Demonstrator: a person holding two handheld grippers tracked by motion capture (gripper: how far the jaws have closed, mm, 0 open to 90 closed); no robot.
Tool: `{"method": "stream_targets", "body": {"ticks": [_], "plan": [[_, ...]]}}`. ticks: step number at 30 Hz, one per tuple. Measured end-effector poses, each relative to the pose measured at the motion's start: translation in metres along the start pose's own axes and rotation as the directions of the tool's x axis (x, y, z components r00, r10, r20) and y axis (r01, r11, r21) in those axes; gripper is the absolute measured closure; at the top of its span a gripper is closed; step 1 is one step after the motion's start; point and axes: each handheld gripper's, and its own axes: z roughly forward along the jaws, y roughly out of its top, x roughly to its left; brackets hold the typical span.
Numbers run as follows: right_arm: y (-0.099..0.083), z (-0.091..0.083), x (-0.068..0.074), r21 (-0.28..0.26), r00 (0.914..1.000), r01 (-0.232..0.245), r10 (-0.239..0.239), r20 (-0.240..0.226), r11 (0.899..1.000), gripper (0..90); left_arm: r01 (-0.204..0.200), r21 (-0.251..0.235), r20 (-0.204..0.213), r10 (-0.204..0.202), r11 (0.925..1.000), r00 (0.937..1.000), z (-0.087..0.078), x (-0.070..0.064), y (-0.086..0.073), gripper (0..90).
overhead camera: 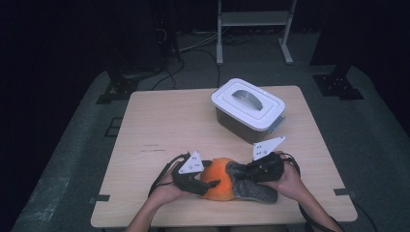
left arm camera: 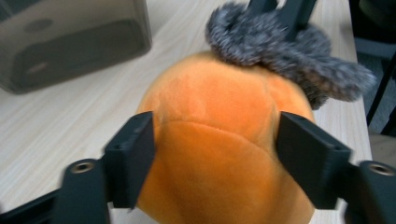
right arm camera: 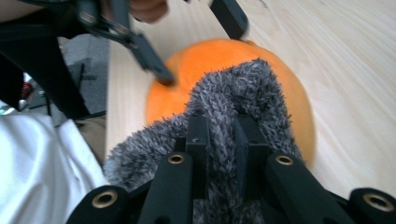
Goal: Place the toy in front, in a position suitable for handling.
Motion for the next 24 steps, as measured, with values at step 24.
{"method": "stream_targets", "body": {"ticks": [24], "plan": [[0.0, -0.01, -0.003, -0.01, 0.9991, 0.001, -0.001, 0.042, 1.0, 77.6, 0.037, -0.025, 0.016, -0.037, 0.999, 0.9992, 0.004, -0.004, 0.008, 27.4]]}}
